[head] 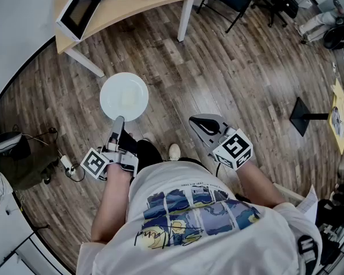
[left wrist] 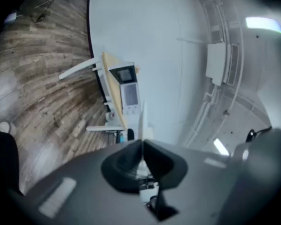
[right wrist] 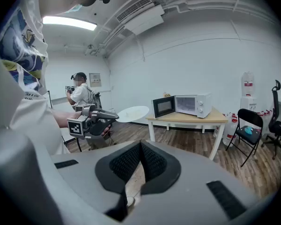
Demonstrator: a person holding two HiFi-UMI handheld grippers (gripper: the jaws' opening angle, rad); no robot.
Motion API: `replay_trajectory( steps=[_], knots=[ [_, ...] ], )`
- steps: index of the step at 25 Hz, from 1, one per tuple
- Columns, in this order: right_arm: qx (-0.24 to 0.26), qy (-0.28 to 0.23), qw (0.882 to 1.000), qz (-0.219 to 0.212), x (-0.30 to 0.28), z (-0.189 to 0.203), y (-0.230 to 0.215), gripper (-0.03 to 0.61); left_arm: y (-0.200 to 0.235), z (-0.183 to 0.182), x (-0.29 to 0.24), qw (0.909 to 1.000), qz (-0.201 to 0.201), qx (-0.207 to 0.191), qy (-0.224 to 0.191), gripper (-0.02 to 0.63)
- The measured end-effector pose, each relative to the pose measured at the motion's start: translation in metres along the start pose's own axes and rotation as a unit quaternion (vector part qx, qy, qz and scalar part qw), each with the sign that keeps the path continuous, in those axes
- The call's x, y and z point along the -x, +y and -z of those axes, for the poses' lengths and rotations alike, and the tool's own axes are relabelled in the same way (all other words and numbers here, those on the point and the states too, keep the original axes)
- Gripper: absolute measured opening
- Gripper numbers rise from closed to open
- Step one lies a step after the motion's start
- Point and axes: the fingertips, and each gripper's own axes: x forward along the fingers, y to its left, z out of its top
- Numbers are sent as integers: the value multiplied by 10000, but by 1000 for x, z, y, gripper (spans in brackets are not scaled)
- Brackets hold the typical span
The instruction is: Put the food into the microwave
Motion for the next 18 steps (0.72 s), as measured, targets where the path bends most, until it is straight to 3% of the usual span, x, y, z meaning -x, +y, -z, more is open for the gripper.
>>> replay_trajectory(
  steps=[4, 9, 16, 18],
  knots=[
    [-57, 30, 10000, 54, -1, 0, -19, 6, 6, 2, -17, 9999, -109, 77, 39, 18],
    [-41, 17, 9998, 188, -28, -13, -56, 6, 14, -21, -63, 9999, -8, 104, 95, 18],
    [-9, -122, 9977, 661, -75, -77, -118, 8, 16, -80, -149, 9991, 231, 147, 318, 18],
    [49, -184, 9967, 786, -90, -95, -135, 36, 15, -95, -172, 9985, 308, 199, 397, 18]
  ],
)
